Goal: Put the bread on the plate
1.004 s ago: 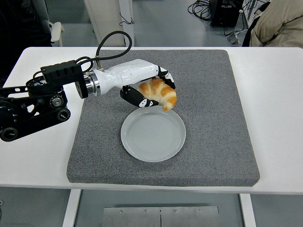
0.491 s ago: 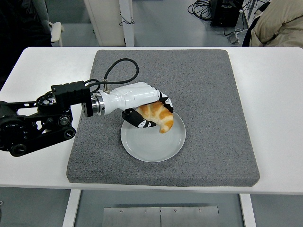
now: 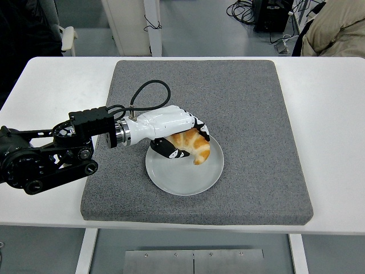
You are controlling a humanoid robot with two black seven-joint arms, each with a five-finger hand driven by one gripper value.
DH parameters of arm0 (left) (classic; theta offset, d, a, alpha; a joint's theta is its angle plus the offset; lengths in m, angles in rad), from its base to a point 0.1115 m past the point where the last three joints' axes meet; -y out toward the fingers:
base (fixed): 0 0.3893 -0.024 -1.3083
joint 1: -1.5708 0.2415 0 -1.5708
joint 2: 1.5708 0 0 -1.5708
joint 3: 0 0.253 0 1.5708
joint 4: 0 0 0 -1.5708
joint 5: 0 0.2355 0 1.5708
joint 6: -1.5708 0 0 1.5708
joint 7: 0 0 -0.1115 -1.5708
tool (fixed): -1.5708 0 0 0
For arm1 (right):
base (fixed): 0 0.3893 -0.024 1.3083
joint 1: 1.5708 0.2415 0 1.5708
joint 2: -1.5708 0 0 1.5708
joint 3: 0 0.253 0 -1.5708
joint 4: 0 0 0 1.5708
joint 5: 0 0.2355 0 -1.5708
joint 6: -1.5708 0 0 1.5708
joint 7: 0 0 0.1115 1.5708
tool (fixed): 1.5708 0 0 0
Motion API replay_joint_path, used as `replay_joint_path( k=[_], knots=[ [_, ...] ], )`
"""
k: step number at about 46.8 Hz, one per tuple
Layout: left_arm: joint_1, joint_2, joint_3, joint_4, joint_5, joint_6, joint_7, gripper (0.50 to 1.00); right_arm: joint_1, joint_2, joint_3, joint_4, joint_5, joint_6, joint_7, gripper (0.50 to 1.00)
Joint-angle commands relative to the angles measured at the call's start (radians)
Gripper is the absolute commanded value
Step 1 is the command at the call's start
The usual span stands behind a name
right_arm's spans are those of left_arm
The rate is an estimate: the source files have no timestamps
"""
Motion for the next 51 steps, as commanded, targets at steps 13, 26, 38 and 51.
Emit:
replay_joint_path(
  k=[13, 26, 38, 51],
  knots=[
    [0.014, -0.022, 0.002, 0.024, 0.001, 0.005, -0.015, 0.563, 0.0, 0.0, 0.0, 0.0, 0.0, 0.0, 0.0, 1.0],
    [0.042, -0.025, 0.003, 0.027, 0.041, 0.005, -0.015, 0.564, 0.0, 0.0, 0.0, 0.0, 0.0, 0.0, 0.0, 1.0],
    [0.059, -0.025, 0.003, 0.027, 0.055, 0.006, -0.015, 0.583, 0.0, 0.0, 0.0, -0.002, 0.0, 0.0, 0.0, 1.0],
    [0.076, -0.025, 0.003, 0.029, 0.055, 0.019, -0.02, 0.645, 0.0, 0.0, 0.0, 0.0, 0.0, 0.0, 0.0, 1.0]
  ],
)
